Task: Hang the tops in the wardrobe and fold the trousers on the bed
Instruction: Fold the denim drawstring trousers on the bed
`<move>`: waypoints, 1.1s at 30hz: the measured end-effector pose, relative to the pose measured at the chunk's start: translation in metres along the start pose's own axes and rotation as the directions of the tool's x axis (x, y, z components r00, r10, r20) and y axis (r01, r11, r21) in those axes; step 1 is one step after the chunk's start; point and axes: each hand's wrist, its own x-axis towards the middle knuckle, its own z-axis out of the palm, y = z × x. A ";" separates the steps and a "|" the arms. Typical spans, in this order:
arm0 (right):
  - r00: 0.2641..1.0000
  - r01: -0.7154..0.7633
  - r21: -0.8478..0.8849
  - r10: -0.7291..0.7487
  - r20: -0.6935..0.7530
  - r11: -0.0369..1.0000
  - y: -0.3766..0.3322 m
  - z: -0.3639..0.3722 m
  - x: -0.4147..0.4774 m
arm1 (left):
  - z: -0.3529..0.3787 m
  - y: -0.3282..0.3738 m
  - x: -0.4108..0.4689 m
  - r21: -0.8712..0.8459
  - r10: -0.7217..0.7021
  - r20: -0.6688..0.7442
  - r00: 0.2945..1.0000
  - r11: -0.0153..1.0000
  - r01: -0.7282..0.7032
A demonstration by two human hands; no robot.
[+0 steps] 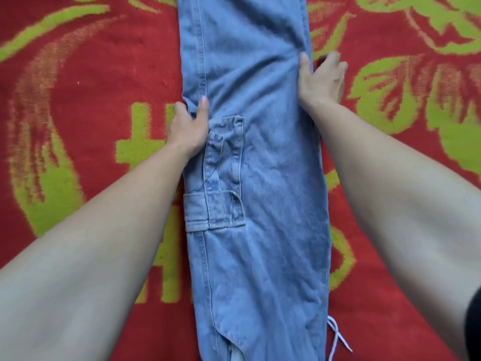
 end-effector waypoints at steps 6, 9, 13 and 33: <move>0.960 0.278 -0.330 -0.253 0.116 0.902 0.075 -0.013 -0.113 | 0.000 -0.022 -0.056 -0.102 0.052 -0.107 0.993 0.993 -0.063; 0.953 0.297 -0.341 -0.255 0.163 0.892 0.101 -0.020 -0.158 | 0.012 -0.051 -0.113 0.034 0.038 -0.132 0.990 0.999 -0.034; 0.949 0.292 -0.327 -0.230 0.217 0.899 0.141 -0.039 -0.232 | 0.029 -0.088 -0.205 0.102 0.040 -0.133 0.990 0.994 -0.026; 0.786 -0.316 -0.031 0.280 0.551 0.948 0.262 -0.093 -0.473 | 0.070 -0.201 -0.441 -0.177 -0.308 0.232 0.923 0.919 0.352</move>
